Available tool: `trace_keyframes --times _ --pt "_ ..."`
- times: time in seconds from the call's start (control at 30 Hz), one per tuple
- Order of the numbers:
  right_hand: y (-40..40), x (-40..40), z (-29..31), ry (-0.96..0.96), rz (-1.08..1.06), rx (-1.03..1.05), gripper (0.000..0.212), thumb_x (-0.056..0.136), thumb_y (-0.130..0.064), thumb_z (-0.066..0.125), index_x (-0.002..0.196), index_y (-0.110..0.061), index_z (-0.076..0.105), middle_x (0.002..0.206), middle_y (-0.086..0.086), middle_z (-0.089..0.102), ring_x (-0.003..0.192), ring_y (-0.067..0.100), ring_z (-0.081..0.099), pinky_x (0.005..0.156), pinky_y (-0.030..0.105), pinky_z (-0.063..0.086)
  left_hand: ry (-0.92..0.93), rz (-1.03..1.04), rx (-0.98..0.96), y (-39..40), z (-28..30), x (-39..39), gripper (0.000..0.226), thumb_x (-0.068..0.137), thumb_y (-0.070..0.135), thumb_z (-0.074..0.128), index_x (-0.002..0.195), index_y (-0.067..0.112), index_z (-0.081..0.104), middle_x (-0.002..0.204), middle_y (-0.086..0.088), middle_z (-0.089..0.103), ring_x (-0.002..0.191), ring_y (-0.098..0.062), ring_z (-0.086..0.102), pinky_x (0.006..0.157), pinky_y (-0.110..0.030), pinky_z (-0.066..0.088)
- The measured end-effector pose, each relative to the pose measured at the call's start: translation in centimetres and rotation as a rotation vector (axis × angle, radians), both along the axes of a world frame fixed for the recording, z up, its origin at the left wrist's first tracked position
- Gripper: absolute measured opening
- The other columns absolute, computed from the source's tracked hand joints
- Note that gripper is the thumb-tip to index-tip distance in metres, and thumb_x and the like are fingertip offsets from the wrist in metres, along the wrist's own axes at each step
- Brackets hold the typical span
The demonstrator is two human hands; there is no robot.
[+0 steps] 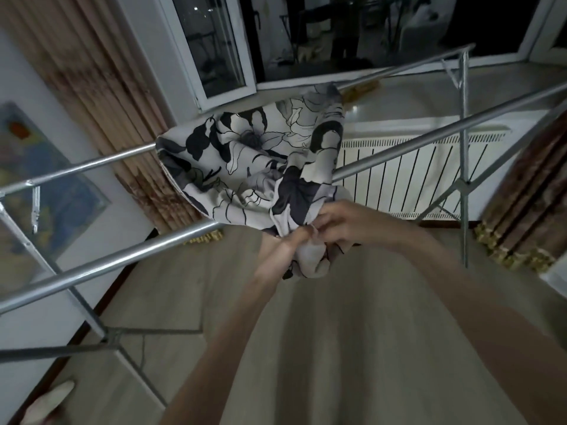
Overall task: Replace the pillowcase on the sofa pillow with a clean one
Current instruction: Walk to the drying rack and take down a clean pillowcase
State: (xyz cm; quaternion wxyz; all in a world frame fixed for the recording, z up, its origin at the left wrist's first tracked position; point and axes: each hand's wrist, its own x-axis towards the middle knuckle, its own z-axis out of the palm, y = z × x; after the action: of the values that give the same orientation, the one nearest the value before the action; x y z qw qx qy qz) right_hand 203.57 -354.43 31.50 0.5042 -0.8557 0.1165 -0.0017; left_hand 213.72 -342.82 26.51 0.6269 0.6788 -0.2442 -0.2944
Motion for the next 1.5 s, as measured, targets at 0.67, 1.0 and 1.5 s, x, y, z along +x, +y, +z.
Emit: trace_keyframes --times 0.67,1.0,1.5 --pt "-4.4 6.8 11.4 -0.009 -0.178 0.516 0.065 0.076 -0.071 0.054 0.117 -0.021 0.053 0.114 0.001 0.067 0.087 0.017 0.070 0.067 0.032 0.058 -1.986 -0.188 0.624 1.6 14.0 0.9 0.012 0.087 0.010 0.054 0.082 0.007 0.065 0.088 -0.011 0.068 0.081 -0.025 0.065 0.052 -0.024 0.036" --pt "-1.3 4.5 11.4 -0.463 -0.370 0.366 0.031 0.095 -0.003 0.045 0.125 -0.001 0.054 0.105 0.007 0.067 0.087 0.007 0.065 0.048 0.015 0.048 -1.579 -0.224 0.286 1.8 13.3 -1.4 0.020 0.057 -0.010 0.074 0.073 0.002 0.071 0.071 -0.011 0.070 0.047 -0.009 0.054 0.037 -0.008 0.040" --pt "4.7 -10.9 13.8 -1.183 -0.593 0.292 0.056 0.059 0.026 0.044 0.104 -0.004 0.057 0.080 0.004 0.069 0.078 0.025 0.062 0.067 0.032 0.051 -1.516 -0.460 -0.252 1.5 7.1 -3.1 0.078 0.067 0.005 0.065 0.136 0.030 0.040 0.142 0.003 0.043 0.135 -0.017 0.033 0.111 -0.036 0.029"
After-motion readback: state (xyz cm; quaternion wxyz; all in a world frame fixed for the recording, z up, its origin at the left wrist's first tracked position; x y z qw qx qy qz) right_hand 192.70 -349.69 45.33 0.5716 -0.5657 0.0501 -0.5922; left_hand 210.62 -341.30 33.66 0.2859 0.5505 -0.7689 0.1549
